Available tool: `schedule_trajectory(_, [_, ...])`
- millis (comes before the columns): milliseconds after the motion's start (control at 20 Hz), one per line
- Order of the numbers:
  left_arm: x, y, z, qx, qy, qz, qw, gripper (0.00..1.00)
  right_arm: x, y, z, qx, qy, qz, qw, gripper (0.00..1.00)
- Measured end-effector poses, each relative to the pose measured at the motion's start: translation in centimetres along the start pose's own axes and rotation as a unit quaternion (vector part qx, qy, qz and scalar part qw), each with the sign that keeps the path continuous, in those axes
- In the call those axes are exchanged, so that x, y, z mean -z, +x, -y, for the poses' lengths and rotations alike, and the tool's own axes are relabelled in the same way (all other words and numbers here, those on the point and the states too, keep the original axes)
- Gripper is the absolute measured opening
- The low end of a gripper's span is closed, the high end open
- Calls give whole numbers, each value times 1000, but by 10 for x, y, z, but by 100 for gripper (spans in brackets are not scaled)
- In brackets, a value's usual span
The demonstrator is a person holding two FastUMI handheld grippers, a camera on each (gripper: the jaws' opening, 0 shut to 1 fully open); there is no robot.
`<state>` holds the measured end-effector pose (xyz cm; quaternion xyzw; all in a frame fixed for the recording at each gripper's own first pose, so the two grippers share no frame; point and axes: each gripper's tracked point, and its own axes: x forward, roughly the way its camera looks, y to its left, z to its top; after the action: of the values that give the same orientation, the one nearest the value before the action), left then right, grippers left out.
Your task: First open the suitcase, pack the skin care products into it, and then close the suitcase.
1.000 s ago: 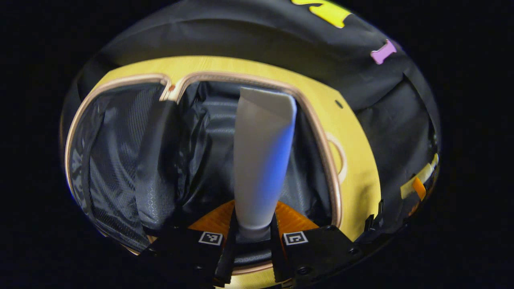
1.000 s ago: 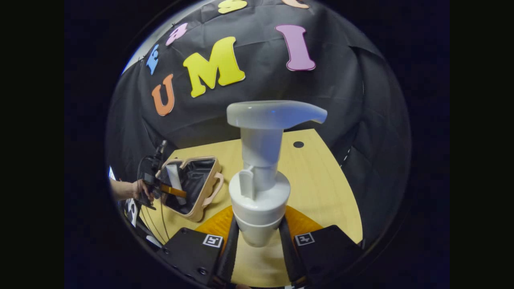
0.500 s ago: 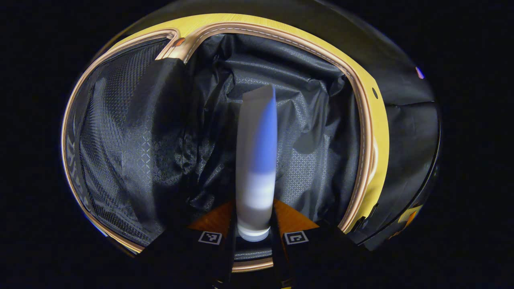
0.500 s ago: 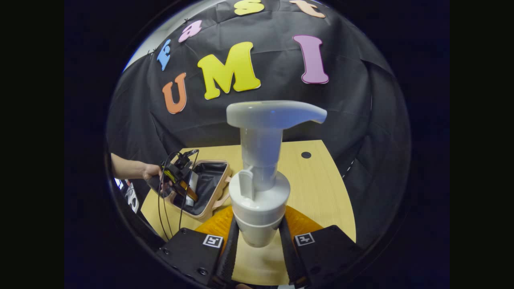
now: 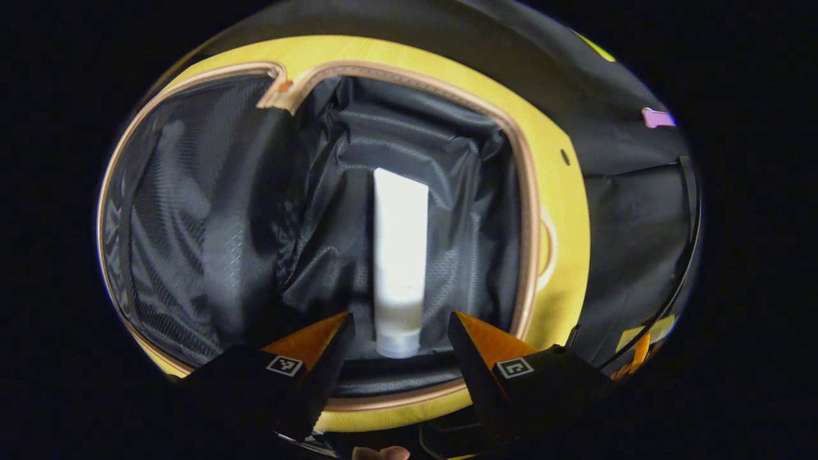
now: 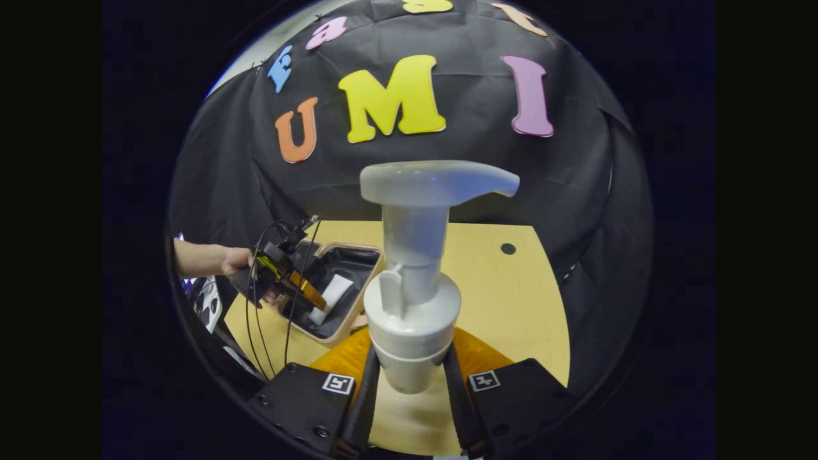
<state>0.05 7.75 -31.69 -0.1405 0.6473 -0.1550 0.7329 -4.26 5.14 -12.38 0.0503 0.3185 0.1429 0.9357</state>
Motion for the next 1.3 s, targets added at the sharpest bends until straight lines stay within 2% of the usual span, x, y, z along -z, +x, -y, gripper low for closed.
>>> schedule_trajectory(100, [0, -28, 10, 15, 12, 76, 997, 100, -11, 23, -36, -32, -9, -10, 999, 48])
schedule_trajectory(150, [2, -45, 17, 27, 12, 114, 993, 95, -14, 38, -57, -49, -6, -21, 999, 48])
schedule_trajectory(200, [3, -57, 19, 41, 3, 149, 988, 100, -13, 56, -79, -68, -2, -41, 997, 47])
schedule_trajectory(250, [8, -65, 21, 54, -4, 185, 981, 95, -12, 73, -99, -85, 5, -62, 994, 47])
schedule_trajectory(350, [18, -92, 17, 58, -11, 258, 964, 95, -4, 109, -136, -111, 16, -119, 987, 48])
schedule_trajectory(450, [39, -116, 14, 59, -21, 301, 952, 95, 16, 152, -166, -123, 26, -184, 975, 46])
schedule_trajectory(550, [63, -135, 2, 53, -22, 325, 944, 95, 48, 194, -181, -108, 36, -251, 961, 48])
schedule_trajectory(700, [94, -144, -22, 39, -19, 330, 943, 95, 90, 238, -175, -64, 24, -326, 943, 48])
schedule_trajectory(750, [101, -149, -31, 33, -24, 334, 942, 95, 100, 245, -176, -52, 40, -345, 936, 45])
schedule_trajectory(800, [106, -153, -37, 33, -32, 336, 941, 95, 106, 250, -175, -43, 60, -359, 930, 48])
schedule_trajectory(900, [111, -161, -45, 41, -49, 347, 936, 95, 117, 260, -175, -17, 86, -382, 920, 48])
schedule_trajectory(1000, [116, -162, -53, 42, -67, 348, 934, 95, 119, 268, -169, 9, 112, -392, 913, 46])
schedule_trajectory(1150, [116, -165, -56, 47, -73, 349, 933, 95, 119, 274, -166, 37, 157, -409, 898, 48])
schedule_trajectory(1300, [112, -163, -65, 36, -70, 348, 934, 95, 121, 273, -163, 40, 141, -412, 900, 50])
